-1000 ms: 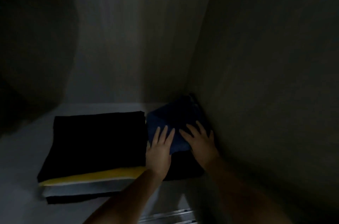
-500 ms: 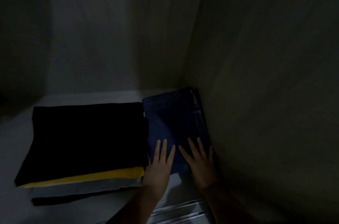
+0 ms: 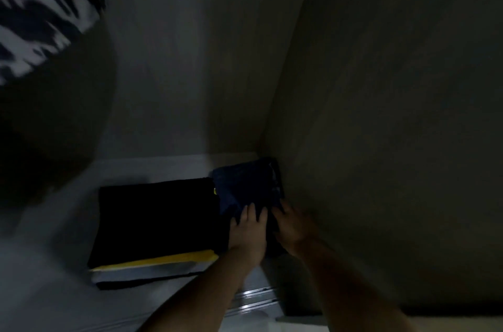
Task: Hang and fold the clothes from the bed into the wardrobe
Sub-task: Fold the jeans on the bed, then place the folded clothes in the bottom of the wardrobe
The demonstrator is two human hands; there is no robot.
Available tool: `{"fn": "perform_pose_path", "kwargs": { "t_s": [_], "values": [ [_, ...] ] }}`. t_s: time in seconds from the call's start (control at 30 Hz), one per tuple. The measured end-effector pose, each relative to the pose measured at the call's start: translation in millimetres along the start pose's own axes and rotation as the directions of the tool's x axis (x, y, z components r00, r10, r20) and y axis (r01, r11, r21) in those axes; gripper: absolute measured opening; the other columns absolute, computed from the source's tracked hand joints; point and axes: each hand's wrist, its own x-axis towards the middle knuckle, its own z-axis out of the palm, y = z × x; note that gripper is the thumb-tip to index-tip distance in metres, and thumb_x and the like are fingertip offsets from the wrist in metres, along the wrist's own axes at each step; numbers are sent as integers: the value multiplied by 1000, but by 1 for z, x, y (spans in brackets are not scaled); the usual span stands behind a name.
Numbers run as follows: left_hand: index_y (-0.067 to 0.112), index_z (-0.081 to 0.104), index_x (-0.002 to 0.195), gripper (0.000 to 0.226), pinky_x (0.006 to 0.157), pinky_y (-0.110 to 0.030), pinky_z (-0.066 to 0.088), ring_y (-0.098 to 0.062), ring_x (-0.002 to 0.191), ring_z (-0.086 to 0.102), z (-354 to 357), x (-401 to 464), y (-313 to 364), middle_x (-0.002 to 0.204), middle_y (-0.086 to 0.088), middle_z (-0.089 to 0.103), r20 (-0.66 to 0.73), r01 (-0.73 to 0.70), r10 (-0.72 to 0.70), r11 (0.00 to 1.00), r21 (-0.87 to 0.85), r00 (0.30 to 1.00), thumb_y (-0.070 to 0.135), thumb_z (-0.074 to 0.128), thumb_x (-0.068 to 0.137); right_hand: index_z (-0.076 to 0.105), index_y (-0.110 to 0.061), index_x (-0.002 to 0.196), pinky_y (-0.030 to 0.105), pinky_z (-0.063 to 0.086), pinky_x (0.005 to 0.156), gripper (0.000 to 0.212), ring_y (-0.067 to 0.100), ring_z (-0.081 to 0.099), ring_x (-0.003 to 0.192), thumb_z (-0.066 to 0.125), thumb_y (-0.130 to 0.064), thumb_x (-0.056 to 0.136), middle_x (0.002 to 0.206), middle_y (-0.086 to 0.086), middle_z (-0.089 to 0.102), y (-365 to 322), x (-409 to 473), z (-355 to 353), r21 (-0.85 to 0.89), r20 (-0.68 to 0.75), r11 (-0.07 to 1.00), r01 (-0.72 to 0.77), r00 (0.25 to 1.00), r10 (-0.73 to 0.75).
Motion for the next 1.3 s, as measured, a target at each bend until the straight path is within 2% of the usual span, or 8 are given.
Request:
{"fn": "perform_pose_path", "kwargs": {
  "t_s": [0.2, 0.33, 0.47, 0.7, 0.9, 1.07, 1.17, 1.3],
  "values": [
    [19, 4, 153, 71, 113, -46, 24, -29, 143, 16, -160, -65, 9, 157, -15, 12, -30, -7, 7, 1000, 15, 1000, 25, 46, 96, 40, -18, 139, 36, 40, 102, 48, 27, 45, 125, 47, -37, 96, 142, 9, 42, -2, -51, -146, 183, -29, 982, -52, 998, 59],
    [20, 7, 153, 65, 108, -42, 30, -27, 137, 27, -255, -102, 16, 152, -11, 25, -94, -52, 60, 995, 80, 994, 27, 42, 98, 39, -15, 140, 35, 36, 105, 49, 24, 48, 123, 41, -40, 98, 139, 12, 46, -7, -86, -238, 169, -42, 984, -60, 997, 68],
    [20, 10, 152, 63, 104, -39, 33, -26, 132, 34, -354, -148, 29, 149, -9, 32, -150, -101, 120, 987, 129, 981, 31, 40, 98, 41, -13, 138, 32, 43, 93, 46, 27, 52, 116, 40, -38, 100, 135, 12, 48, -13, -136, -342, 277, -89, 960, -35, 994, 62],
    [22, 12, 152, 64, 99, -42, 43, -28, 130, 37, -463, -223, 47, 146, -8, 34, -282, -183, 216, 973, 139, 935, 33, 43, 97, 39, -17, 138, 38, 46, 85, 48, 31, 49, 116, 37, -45, 98, 131, 11, 45, -29, -228, -454, 232, -271, 972, -46, 956, 110],
    [22, 11, 152, 63, 95, -41, 45, -27, 128, 40, -485, -298, 58, 144, -6, 36, -266, -324, 400, 901, 288, 877, 35, 41, 98, 37, -20, 140, 39, 46, 86, 49, 30, 49, 119, 38, -46, 98, 136, 8, 43, -48, -315, -461, 236, -340, 966, -108, 922, 186],
    [24, 15, 150, 60, 89, -39, 46, -25, 125, 43, -466, -339, 85, 140, -5, 41, -170, -460, 527, 829, 316, 833, 38, 40, 98, 39, -21, 136, 36, 42, 71, 46, 31, 52, 114, 37, -48, 98, 128, 7, 46, -48, -372, -434, 202, -372, 972, -120, 909, 189],
    [23, 17, 150, 59, 91, -39, 45, -24, 126, 43, -441, -363, 121, 140, -4, 41, -91, -556, 619, 753, 353, 780, 39, 41, 98, 38, -22, 138, 36, 43, 70, 47, 29, 53, 116, 37, -47, 98, 128, 6, 47, -30, -419, -412, 210, -374, 960, -186, 892, 255],
    [22, 19, 150, 60, 93, -40, 45, -25, 126, 43, -410, -388, 187, 137, -5, 43, -23, -666, 730, 634, 393, 683, 39, 41, 96, 42, -23, 137, 38, 48, 82, 45, 28, 51, 120, 38, -46, 98, 132, 5, 47, 11, -491, -385, 268, -341, 902, -339, 842, 418]
  ]
}}
